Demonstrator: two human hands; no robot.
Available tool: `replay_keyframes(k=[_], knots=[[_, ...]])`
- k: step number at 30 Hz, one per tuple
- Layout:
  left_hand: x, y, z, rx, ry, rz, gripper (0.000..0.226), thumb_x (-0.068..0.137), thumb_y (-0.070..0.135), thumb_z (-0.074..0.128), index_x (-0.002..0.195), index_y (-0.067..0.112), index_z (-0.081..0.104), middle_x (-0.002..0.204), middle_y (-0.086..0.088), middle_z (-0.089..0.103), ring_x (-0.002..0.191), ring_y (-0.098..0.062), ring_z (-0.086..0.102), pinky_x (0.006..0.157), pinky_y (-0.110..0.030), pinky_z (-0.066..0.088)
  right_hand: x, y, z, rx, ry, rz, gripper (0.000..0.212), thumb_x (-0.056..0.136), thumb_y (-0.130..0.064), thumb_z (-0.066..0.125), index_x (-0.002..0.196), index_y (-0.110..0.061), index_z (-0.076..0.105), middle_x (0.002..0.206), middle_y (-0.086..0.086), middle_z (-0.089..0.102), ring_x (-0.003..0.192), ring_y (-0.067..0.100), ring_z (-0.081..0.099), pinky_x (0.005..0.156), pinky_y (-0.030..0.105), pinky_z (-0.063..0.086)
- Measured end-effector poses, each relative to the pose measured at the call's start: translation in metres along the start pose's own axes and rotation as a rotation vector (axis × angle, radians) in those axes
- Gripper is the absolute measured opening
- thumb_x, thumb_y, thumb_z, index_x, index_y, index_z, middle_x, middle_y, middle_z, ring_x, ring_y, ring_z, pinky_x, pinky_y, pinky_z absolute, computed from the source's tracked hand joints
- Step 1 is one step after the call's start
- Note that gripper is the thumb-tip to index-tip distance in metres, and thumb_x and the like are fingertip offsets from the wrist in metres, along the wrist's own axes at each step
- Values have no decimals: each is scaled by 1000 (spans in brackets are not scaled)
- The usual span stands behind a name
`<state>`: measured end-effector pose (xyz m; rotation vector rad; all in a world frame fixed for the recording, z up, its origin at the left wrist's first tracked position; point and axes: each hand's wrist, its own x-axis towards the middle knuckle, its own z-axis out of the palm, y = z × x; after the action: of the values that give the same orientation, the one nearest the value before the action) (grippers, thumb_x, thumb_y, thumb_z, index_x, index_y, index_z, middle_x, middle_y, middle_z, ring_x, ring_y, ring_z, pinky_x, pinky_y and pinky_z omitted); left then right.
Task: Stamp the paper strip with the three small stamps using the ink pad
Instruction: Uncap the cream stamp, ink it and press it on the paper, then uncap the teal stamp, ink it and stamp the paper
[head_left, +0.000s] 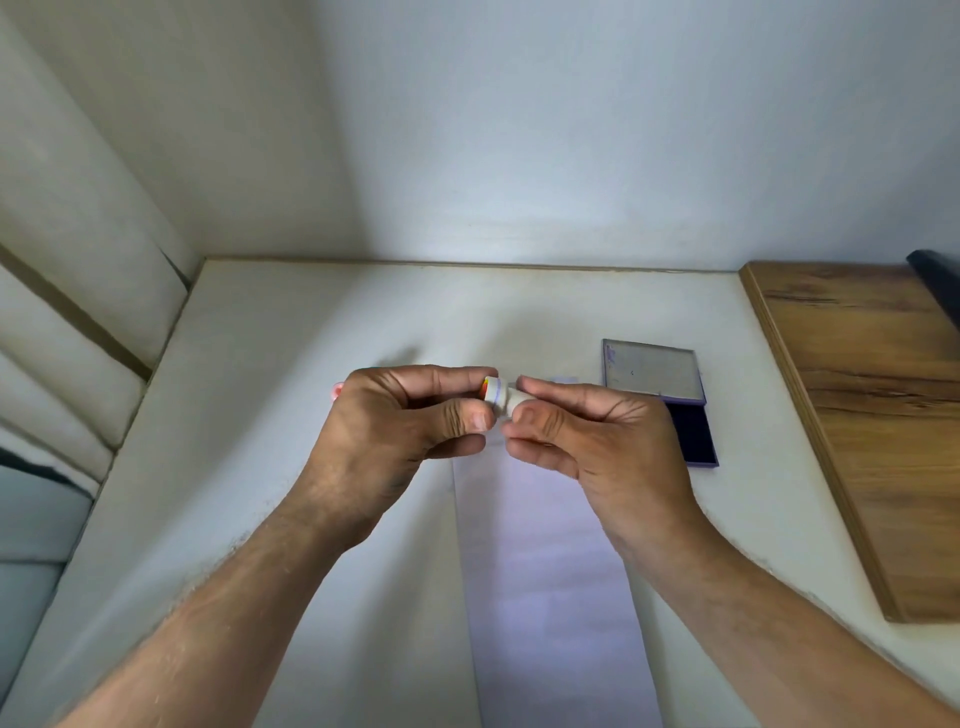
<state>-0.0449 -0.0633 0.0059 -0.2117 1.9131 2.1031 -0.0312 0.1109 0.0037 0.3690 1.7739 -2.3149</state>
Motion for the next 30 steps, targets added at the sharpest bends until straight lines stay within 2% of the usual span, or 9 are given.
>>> replay_keyframes(k=[5, 8, 10, 13, 16, 17, 21, 25, 30], knots=[[-1, 8, -3, 25, -2, 35, 25, 69, 18, 78, 94, 16, 80, 95, -5, 78, 92, -23, 74, 78, -35, 59, 2, -1, 9, 244, -43, 211, 35, 68, -15, 75, 101, -1, 73, 93, 18, 76, 83, 24, 75, 74, 29, 60], [1, 10, -6, 14, 98, 34, 39, 65, 22, 80, 103, 12, 76, 95, -5, 78, 91, -21, 74, 82, -36, 58, 7, -3, 15, 270, -2, 165, 27, 79, -11, 71, 104, 1, 72, 92, 19, 75, 83, 24, 73, 75, 30, 61], [3, 11, -10, -33, 229, 30, 35, 70, 18, 81, 104, 12, 75, 94, -5, 78, 87, -20, 75, 85, -35, 57, 14, -5, 18, 218, 75, 88, 20, 84, -6, 69, 104, -1, 72, 87, 16, 75, 81, 24, 72, 77, 33, 61], [4, 13, -18, -70, 355, 36, 26, 80, 12, 77, 105, 14, 75, 97, -4, 78, 84, -17, 76, 79, -25, 57, 30, -7, 25, -19, 122, -72, 23, 87, -8, 70, 110, -7, 73, 85, 2, 75, 78, 16, 69, 80, 31, 60], [4, 15, -27, -96, 434, 38, 24, 83, 9, 75, 106, 13, 74, 94, -4, 78, 85, -19, 76, 76, -25, 57, 47, 2, 39, -534, 170, -267, 26, 85, -17, 72, 110, -21, 75, 91, -8, 76, 75, -2, 67, 77, 14, 53], [5, 15, -29, -103, 453, 33, 23, 83, 7, 75, 105, 13, 74, 92, -4, 78, 85, -19, 76, 81, -31, 58, 52, 5, 45, -696, 173, -321, 25, 83, -19, 73, 108, -24, 75, 91, -7, 75, 76, -2, 68, 75, 14, 52], [6, 16, -33, -117, 498, 18, 19, 83, 7, 75, 99, 15, 75, 85, 0, 79, 79, -16, 76, 91, -45, 56, 72, 18, 65, -1115, 123, -459, 20, 83, -23, 72, 103, -23, 74, 94, 4, 74, 88, 24, 67, 77, 36, 55], [8, 19, -37, -144, 508, 33, 17, 83, 5, 73, 96, 16, 75, 80, -1, 78, 78, -16, 76, 89, -47, 54, 80, 22, 74, -1260, 131, -490, 21, 86, -25, 68, 106, -28, 72, 93, 5, 68, 86, 24, 62, 76, 31, 53], [10, 18, -39, -160, 514, 41, 17, 84, 3, 72, 97, 14, 75, 80, -2, 78, 78, -18, 75, 87, -46, 55, 85, 28, 74, -1272, 123, -477, 27, 83, -19, 67, 108, -29, 64, 86, -4, 73, 85, 22, 64, 71, 35, 56]])
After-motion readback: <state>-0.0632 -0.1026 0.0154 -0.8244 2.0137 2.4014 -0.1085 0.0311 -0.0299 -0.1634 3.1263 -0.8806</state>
